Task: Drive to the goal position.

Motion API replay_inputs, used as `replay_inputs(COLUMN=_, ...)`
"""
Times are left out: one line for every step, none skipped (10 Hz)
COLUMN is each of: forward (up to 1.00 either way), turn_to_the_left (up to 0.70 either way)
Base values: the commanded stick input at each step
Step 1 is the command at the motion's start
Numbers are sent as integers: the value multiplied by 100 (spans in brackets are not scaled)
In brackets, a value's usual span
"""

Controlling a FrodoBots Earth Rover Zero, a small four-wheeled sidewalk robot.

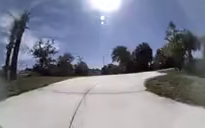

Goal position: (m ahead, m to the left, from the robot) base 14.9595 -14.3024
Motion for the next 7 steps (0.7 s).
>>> replay_inputs(forward=82, turn_to_the_left=0)
replay_inputs(forward=82, turn_to_the_left=0)
replay_inputs(forward=82, turn_to_the_left=0)
replay_inputs(forward=82, turn_to_the_left=0)
replay_inputs(forward=82, turn_to_the_left=0)
replay_inputs(forward=82, turn_to_the_left=0)
replay_inputs(forward=82, turn_to_the_left=0)
